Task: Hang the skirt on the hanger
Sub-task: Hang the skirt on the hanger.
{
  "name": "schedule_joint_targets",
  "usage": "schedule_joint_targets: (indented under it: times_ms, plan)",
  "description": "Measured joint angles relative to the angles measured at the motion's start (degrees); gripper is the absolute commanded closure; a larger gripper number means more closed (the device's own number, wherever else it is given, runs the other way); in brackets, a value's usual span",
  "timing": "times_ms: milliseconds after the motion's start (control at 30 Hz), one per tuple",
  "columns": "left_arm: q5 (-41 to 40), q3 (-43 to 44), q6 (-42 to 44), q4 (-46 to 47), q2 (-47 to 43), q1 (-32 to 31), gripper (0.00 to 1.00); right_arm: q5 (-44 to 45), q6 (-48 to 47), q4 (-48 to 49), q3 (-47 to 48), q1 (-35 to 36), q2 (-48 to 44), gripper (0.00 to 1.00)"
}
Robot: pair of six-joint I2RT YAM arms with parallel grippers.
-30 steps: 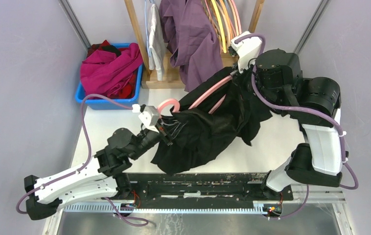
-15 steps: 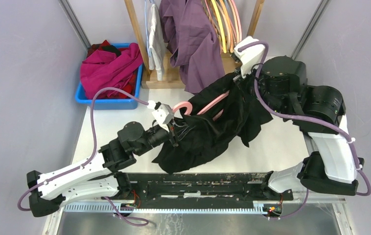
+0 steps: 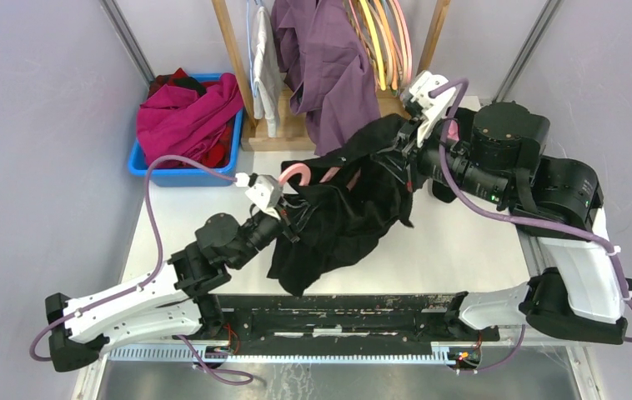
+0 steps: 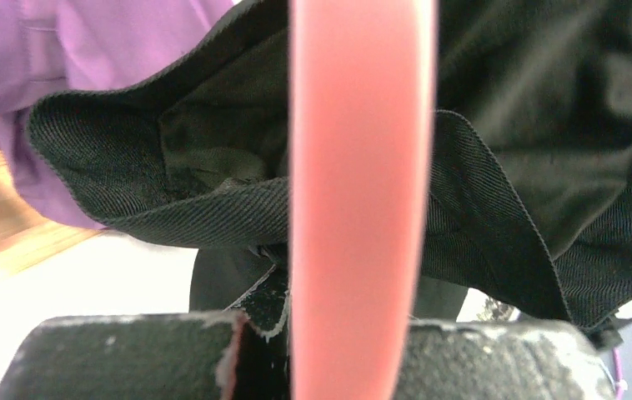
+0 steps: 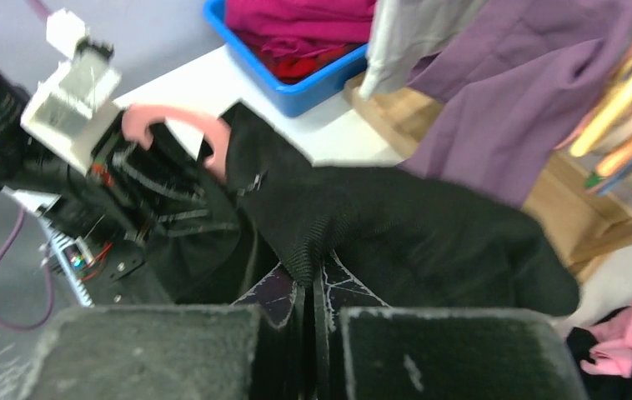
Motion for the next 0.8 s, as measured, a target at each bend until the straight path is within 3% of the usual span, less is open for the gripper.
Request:
schedule_joint_targets:
  times_ms: [300,533,800]
  plan:
    - [-8.5,-0.5,0.5,5.5,-4.1,0.2,0.97,-11.8,3.0,2.0,-12.5,0.0,-6.1,0.99]
    - [-8.8,0.3,2.9,8.0,-4.1,0.2,0.96,-18.4,3.7,4.6,-22.1,0.0,-10.8,0.99]
    - [-5.2,8.7,4.7,2.1,-3.5,0.2,0.96,-20.8,4.2,9.8,-39.4,0.0,-16.7,0.99]
